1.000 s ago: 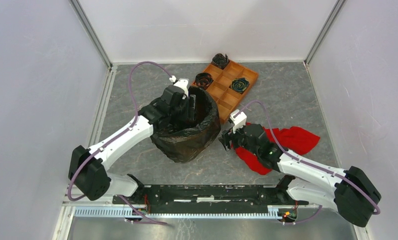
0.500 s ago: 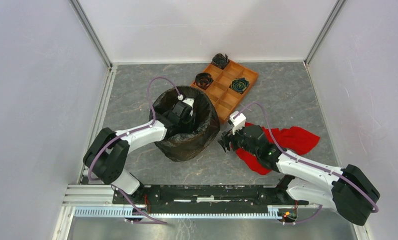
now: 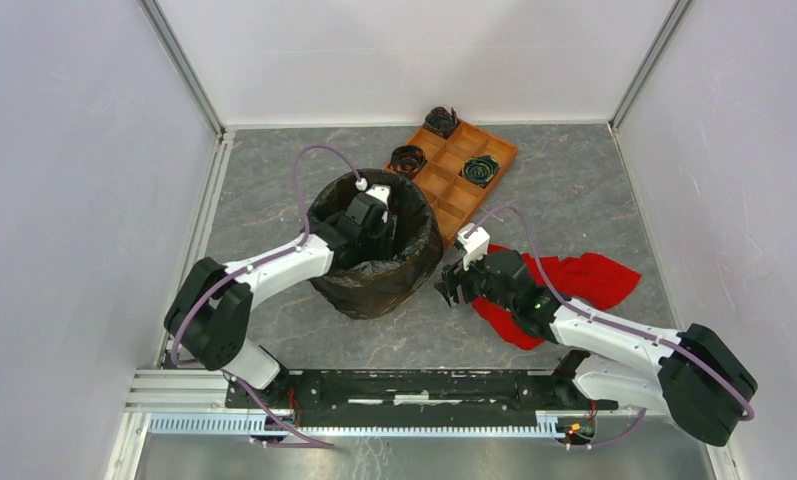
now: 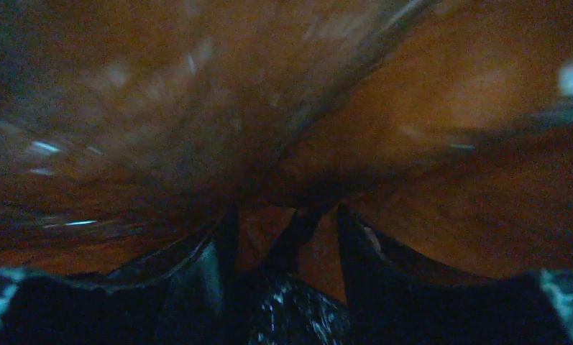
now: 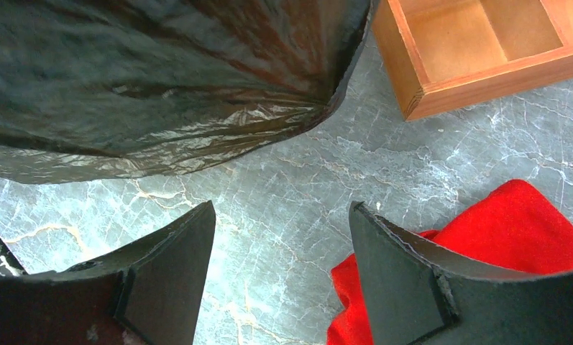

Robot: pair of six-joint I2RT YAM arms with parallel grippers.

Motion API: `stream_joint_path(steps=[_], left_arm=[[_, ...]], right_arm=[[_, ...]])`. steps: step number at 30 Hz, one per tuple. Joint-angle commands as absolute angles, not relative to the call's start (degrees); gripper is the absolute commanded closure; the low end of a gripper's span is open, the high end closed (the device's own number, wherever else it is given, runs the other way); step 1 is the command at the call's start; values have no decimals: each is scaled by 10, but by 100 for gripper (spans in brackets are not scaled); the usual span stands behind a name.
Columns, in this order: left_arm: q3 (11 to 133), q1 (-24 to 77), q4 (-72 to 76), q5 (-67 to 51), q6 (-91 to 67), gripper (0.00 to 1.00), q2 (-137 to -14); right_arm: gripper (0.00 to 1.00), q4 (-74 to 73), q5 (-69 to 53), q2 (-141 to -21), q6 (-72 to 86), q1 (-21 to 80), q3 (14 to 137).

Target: Put the trash bags into the trash bin

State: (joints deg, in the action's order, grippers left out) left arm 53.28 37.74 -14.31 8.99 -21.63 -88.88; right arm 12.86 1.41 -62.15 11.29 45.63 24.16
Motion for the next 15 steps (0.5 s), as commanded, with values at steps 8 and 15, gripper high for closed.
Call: stream_joint_path(steps=[8,15], left_arm=[[593,378,-210,67,-226,41,-774],[642,378,-231,32,-224,32,-695]], right_arm=[[24,146,10,-625,104,451,253],[13,139,-41,-635,11,421,281]])
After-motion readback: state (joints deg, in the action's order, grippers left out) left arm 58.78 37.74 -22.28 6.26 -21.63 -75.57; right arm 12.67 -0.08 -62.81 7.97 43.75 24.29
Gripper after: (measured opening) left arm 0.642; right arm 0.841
